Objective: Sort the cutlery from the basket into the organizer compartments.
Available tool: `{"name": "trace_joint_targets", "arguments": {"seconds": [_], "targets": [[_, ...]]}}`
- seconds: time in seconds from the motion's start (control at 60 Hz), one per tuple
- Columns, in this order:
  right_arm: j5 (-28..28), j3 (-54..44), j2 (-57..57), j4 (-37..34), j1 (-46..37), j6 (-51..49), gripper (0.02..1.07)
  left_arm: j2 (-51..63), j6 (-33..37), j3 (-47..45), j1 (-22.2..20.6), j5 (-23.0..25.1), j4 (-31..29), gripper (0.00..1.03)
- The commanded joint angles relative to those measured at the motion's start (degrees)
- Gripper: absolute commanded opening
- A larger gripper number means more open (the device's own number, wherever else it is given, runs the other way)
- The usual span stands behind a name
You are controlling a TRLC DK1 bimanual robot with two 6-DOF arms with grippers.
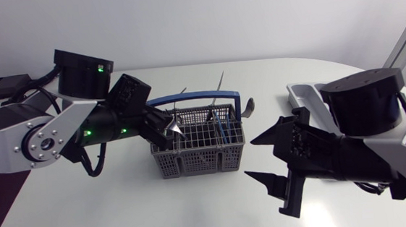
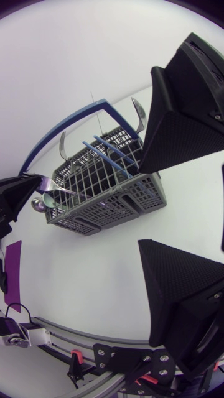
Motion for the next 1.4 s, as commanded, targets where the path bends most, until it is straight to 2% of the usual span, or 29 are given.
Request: {"name": "trace_joint_targets", "arguments": {"seconds": [0.0,0.067,0.233,0.317,0.35,0.6,1.15,1.383], "targets": [[0.4,-1.3,1.1,0.4,0.4,0.5,0.79,0.8,2.4,-1.8,1.4,1.5,1.7,0.24],[0.4,-1.4,1.2,0.7,0.4,0.5,0.79,1.1,2.8,-2.3,1.5,1.7,2.9,0.19],[0.4,-1.3,1.7,0.8,0.4,0.4,0.79,1.0,3.9,-3.2,1.5,2.5,3.8,0.18],[0.4,-1.2,1.9,0.9,0.4,0.4,0.79,0.7,3.9,-3.5,1.5,2.5,4.4,0.1],[0.4,-1.1,2.2,0.9,0.4,0.4,0.79,0.7,3.7,-3.5,1.5,2.6,4.6,0.04],[0.4,-1.0,2.7,1.0,0.4,0.3,0.79,1.2,3.3,-2.7,2.8,8.3,3.3,0.04],[1.0,-0.6,4.6,1.8,1.0,0.3,0.79,-6.1,3.5,-5.7,3.8,8.5,4.0,0.04],[1.0,-1.1,5.0,2.1,1.1,0.4,0.79,-8.3,3.3,-2.0,1.9,7.0,-0.8,0.04]]}}
